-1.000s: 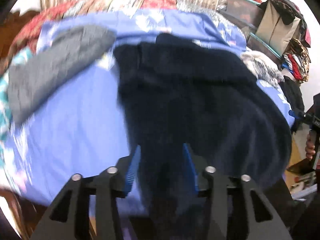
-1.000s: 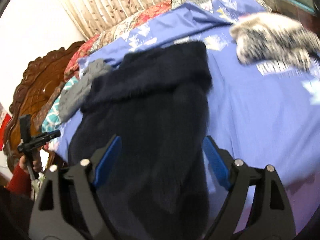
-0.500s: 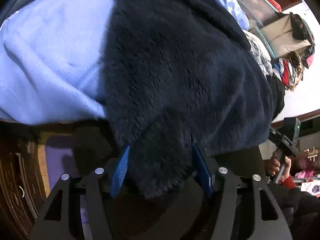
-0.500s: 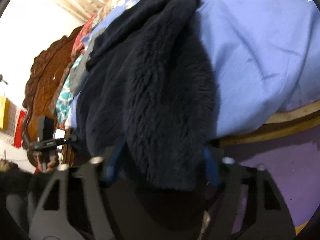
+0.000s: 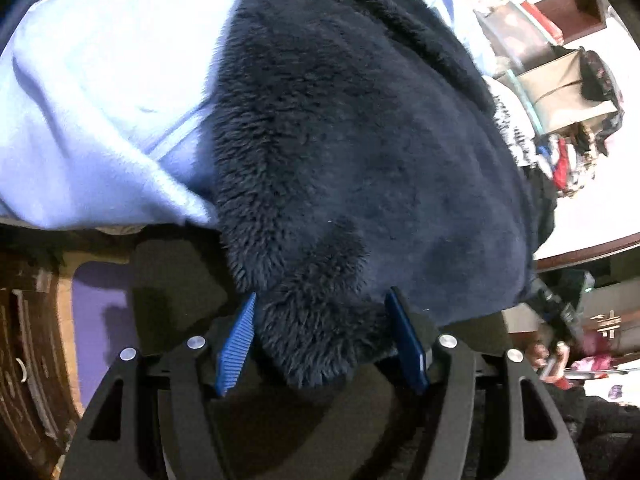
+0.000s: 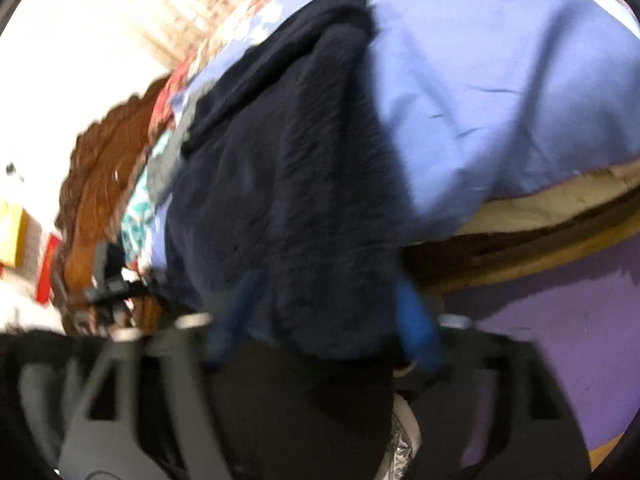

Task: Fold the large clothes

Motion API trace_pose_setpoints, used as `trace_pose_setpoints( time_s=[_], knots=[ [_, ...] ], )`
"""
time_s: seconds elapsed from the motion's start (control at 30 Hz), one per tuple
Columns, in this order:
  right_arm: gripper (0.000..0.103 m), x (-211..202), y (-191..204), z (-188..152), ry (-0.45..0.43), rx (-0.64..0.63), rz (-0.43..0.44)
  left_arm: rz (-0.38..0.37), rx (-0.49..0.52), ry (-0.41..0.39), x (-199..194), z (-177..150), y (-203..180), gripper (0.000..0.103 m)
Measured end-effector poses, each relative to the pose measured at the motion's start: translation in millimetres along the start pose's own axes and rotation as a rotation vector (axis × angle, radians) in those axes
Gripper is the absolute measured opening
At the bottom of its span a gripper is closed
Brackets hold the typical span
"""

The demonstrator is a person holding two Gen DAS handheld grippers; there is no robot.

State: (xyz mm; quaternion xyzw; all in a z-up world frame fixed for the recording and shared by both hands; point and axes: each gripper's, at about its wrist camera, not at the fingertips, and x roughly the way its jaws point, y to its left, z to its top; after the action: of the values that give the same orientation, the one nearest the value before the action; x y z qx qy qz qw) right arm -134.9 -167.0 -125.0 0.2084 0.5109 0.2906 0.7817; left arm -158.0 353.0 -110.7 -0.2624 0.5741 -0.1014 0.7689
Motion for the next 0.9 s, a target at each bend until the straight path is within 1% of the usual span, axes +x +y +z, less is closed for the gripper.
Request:
trace_pose_setpoints(
  time_s=[0.07, 0.13, 0.2, 0.23, 0.27, 0.3, 0.33, 0.37, 0.4, 0.47, 0.5, 0.6, 0.63, 0.7, 0.8, 0.9],
  knots=[
    [0.078, 10, 0, 0, 0.015, 0.008, -0.006, -0.013, -0.016, 0.004, 2, 3, 2, 0.083],
    [0.077, 17, -10, -2, 0.03, 0.046, -0.01, -0.009, -0.044, 0.024, 10, 3, 8, 0.083],
    [0.072, 20, -17, -4, 0.037, 0.087, 0.015, -0.016, -0.046, 0.015, 13, 3, 6, 0.083],
    [0.06, 18, -19, -4, 0.036, 0.095, 0.02, -0.028, -0.032, 0.014, 13, 2, 3, 0.081],
    [0.03, 17, -20, -3, 0.04, 0.095, 0.024, -0.044, -0.022, 0.022, 13, 1, 1, 0.069],
    [0.016, 15, -18, -4, 0.054, 0.094, 0.048, -0.054, -0.022, 0.038, 14, 0, -1, 0.058],
    [0.011, 10, -16, -4, 0.055, 0.086, 0.073, -0.06, -0.03, 0.047, 13, -2, -2, 0.054],
    [0.011, 5, -8, -3, 0.051, 0.059, 0.102, -0.093, -0.047, 0.054, 9, -3, -3, 0.047],
    [0.011, -3, 4, -1, 0.046, 0.022, 0.135, -0.133, -0.063, 0.053, 3, -4, -4, 0.044],
    [0.011, -19, 22, 8, 0.027, -0.01, 0.19, -0.176, -0.092, 0.03, -11, -4, -4, 0.043],
    [0.011, -24, 27, 14, 0.013, -0.016, 0.211, -0.22, -0.125, 0.01, -23, -3, -3, 0.042],
    [0.011, -39, 38, 40, -0.061, -0.027, 0.288, -0.311, -0.199, -0.066, -49, 8, 0, 0.039],
    [0.011, -42, 42, 51, -0.085, -0.031, 0.316, -0.331, -0.215, -0.088, -55, 13, 0, 0.038],
    [0.011, -45, 47, 73, -0.118, -0.042, 0.355, -0.37, -0.246, -0.143, -70, 27, -1, 0.038],
    [0.011, -38, 51, 113, -0.148, -0.044, 0.39, -0.403, -0.257, -0.185, -82, 53, -2, 0.038],
    [0.011, -20, 58, 156, -0.17, -0.028, 0.401, -0.415, -0.25, -0.214, -90, 96, -16, 0.038]
  ],
)
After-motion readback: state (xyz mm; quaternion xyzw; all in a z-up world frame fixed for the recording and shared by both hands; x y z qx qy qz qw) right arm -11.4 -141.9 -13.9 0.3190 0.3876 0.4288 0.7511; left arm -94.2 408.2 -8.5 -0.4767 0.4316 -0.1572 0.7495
